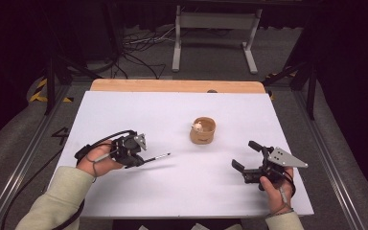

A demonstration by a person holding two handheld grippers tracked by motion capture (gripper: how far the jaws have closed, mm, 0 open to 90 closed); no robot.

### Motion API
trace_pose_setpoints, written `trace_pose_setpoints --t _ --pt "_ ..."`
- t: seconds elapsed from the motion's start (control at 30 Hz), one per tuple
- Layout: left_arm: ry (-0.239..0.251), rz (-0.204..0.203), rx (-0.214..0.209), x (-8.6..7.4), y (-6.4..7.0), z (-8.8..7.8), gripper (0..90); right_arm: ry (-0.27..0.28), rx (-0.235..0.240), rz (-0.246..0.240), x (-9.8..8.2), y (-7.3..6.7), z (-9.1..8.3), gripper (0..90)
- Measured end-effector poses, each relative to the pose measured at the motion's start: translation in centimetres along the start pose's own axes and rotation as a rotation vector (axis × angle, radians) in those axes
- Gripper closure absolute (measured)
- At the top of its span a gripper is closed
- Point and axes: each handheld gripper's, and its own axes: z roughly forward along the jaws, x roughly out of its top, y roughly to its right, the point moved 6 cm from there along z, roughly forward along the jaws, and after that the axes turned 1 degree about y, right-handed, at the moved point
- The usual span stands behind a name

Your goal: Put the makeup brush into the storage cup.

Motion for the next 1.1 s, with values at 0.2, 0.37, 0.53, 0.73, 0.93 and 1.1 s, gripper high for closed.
trace_pose_setpoints --t 0.2,0.37,0.53,0.73,0.93,1.1 --pt "0.113 0.000 -0.004 0.7 0.7 -1.2 83.4 -0.019 0.013 -0.008 0.0 -0.2 0.1 0.8" --pt "0.199 0.011 0.000 1.0 1.2 -2.1 83.4 -0.062 0.016 -0.035 -0.3 -0.5 0.2 1.1" --pt "0.315 0.000 -0.012 1.4 1.8 -3.1 83.4 -0.055 0.028 -0.032 -0.1 -0.7 0.4 1.0" --pt "0.419 -0.013 -0.030 1.7 2.4 -3.5 83.4 -0.071 0.036 -0.040 -0.2 -1.0 0.5 1.1" --pt "0.524 -0.033 -0.051 2.1 2.9 -3.4 83.4 -0.069 0.047 -0.041 -0.1 -1.2 0.6 1.1" --pt "0.604 -0.050 -0.056 2.8 3.5 -2.8 83.4 -0.072 0.053 -0.044 -0.2 -1.4 0.7 1.1"
